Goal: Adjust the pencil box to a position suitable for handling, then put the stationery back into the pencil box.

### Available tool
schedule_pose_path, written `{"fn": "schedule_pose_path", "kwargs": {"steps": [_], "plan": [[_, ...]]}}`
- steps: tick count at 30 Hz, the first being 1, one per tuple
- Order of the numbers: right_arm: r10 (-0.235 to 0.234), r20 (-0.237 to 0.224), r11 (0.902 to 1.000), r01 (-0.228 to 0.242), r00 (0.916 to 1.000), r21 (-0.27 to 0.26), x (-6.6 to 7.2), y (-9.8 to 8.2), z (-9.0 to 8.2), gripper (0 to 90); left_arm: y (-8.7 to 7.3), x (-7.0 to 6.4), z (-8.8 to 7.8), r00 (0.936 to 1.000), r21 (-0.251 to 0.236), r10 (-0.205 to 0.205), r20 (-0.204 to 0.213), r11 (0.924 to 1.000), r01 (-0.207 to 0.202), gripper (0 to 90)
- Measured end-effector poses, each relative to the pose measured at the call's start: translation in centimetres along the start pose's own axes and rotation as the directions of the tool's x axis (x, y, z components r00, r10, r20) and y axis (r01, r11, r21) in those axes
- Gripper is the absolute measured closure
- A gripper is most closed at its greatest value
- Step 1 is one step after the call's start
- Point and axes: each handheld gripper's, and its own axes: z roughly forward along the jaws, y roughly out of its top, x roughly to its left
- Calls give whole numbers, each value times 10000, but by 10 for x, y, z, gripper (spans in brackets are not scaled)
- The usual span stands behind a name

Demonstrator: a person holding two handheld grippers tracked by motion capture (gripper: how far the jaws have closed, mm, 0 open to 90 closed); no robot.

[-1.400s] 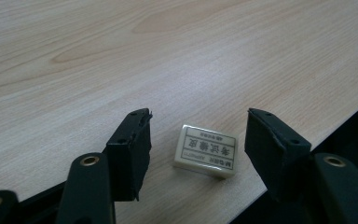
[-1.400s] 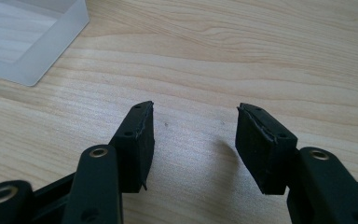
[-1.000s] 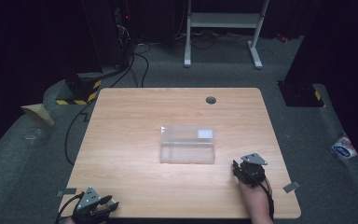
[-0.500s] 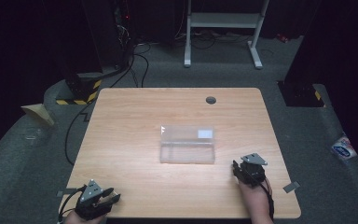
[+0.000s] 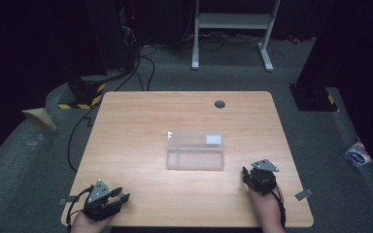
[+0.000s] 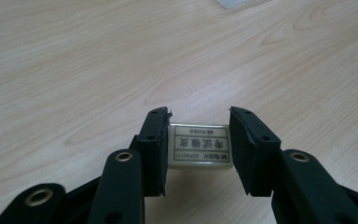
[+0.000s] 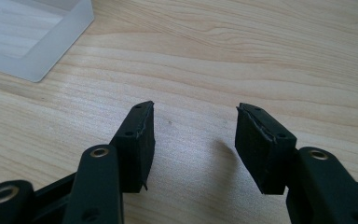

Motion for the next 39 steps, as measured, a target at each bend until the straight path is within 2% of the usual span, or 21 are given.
{"fn": "schedule_pose_path", "kwargs": {"steps": [6, 9, 19, 28, 32, 35, 39], "plan": [[26, -37, 10000, -26, 10000, 11, 0, 0, 0, 470, 16, -2, 4, 9999, -427, -117, -40, 9990, 115, 586], [23, -95, 10000, -23, 10000, -2, -1, 0, 0, 470, 25, -2, 5, 9999, -641, -37, -112, 9979, 30, 586], [-37, -227, 10000, 37, 9997, -14, -1, 0, 0, 468, 48, -7, 15, 9997, -937, -40, -236, 9956, 18, 586], [-73, -279, 10000, 73, 9996, -22, -2, 0, 0, 468, 62, -15, 27, 9997, -995, 206, -88, 9948, -214, 586], [-53, -291, 10000, 53, 9996, -20, -2, 0, 1, 468, 69, -17, 32, 9998, -1097, 205, 45, 9938, -199, 586], [-84, -263, 10000, 83, 9996, -23, -1, 0, 1, 468, 74, -16, 36, 9997, -1164, 35, 253, 9932, -5, 587], [-142, -228, 9999, 141, 9996, -39, -1, 0, 0, 467, 82, -17, 41, 9994, -1205, 167, 297, 9926, -130, 587]]}}
